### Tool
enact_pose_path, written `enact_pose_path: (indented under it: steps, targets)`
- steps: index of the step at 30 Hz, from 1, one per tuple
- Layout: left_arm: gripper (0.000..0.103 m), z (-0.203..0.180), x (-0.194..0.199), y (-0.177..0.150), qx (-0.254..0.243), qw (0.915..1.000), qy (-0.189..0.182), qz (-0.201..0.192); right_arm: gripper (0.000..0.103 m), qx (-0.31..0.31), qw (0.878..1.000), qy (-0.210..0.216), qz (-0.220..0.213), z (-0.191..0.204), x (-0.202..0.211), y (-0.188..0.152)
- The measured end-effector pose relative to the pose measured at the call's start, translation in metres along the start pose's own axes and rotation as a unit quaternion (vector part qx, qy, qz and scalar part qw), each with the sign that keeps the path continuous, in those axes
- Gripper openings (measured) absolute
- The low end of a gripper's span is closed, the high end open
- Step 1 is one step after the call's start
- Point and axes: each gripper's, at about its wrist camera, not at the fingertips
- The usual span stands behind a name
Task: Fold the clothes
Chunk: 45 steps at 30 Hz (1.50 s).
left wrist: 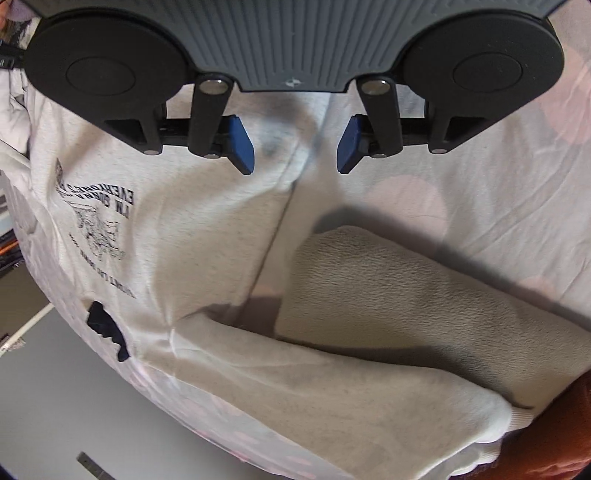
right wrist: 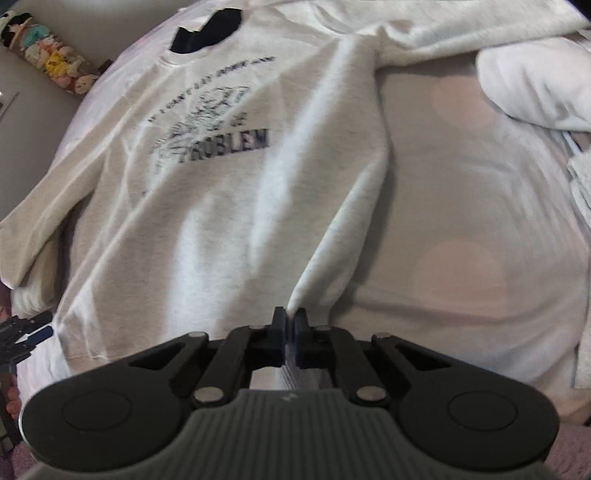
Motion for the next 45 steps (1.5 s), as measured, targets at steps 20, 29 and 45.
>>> enact_pose_path:
  steps: [20, 29, 45]
  targets:
    - [0.051, -0.003, -0.013, -0.005, -0.01, 0.9993, -0.017, 0.033, 0.032, -0.045, 0.998, -0.001, -0.035, -0.015, 0.023, 0.005]
    - [0.051, -0.003, -0.013, -0.005, -0.01, 0.9992, -0.015, 0.035, 0.045, -0.063, 0.998, -0.012, -0.009, -0.028, 0.005, -0.01]
    - [0.051, -0.006, -0.02, -0.008, -0.016, 0.9984, -0.017, 0.053, 0.011, -0.035, 0.999, -0.028, -0.011, -0.015, 0.005, -0.011]
Point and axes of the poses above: each gripper's, at about its wrist camera, not at the fingertips, and x roughly against the way its jaws point, z to its left, y to its top, and after that the axes turned 12 degrees about y, right-handed
